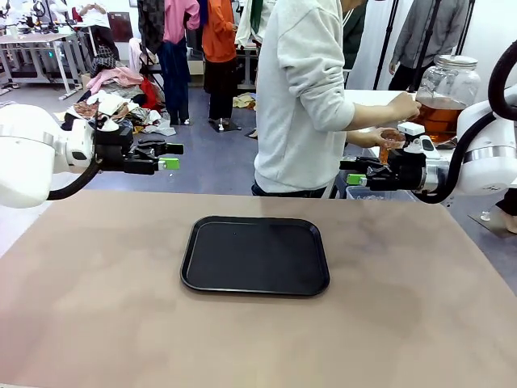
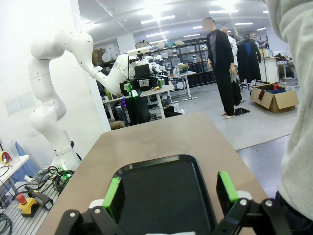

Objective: Pour the drink into the iced cup.
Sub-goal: Open the gripper to release the iced cup you were holding.

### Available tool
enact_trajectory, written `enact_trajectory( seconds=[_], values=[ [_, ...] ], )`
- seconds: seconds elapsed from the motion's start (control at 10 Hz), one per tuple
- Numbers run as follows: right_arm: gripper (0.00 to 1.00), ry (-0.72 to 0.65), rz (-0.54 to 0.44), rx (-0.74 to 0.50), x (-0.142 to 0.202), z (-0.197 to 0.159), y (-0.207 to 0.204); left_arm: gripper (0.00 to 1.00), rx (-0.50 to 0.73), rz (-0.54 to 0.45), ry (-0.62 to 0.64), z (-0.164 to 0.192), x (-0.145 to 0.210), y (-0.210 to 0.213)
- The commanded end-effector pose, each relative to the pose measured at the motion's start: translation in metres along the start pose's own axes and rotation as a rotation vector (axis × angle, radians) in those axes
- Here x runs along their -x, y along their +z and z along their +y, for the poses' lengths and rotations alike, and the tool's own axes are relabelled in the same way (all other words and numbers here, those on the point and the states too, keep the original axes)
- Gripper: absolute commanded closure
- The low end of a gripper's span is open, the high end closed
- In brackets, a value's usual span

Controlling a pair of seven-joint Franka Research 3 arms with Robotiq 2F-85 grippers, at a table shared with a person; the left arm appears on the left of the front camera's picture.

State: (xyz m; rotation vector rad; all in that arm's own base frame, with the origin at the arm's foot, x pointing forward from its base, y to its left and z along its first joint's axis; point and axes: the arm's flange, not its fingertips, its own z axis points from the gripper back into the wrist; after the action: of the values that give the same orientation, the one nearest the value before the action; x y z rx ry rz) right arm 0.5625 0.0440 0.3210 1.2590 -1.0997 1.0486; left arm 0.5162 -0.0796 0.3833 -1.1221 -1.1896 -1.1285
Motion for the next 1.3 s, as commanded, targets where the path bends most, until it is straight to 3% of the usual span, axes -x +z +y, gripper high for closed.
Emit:
enact_trajectory(
  seconds=[0.0, 1.2],
  values=[
    [0.0, 0.003, 0.001, -0.004, -0.0034, -0.0011, -0.0016, 0.0, -0.01, -0.008, -0.002, 0.0007, -0.0023, -0.0013],
    [0.0, 0.003, 0.001, -0.004, -0.0034, -0.0011, -0.0016, 0.0, -0.01, -0.008, -0.002, 0.0007, -0.0023, -0.0013]
  ],
)
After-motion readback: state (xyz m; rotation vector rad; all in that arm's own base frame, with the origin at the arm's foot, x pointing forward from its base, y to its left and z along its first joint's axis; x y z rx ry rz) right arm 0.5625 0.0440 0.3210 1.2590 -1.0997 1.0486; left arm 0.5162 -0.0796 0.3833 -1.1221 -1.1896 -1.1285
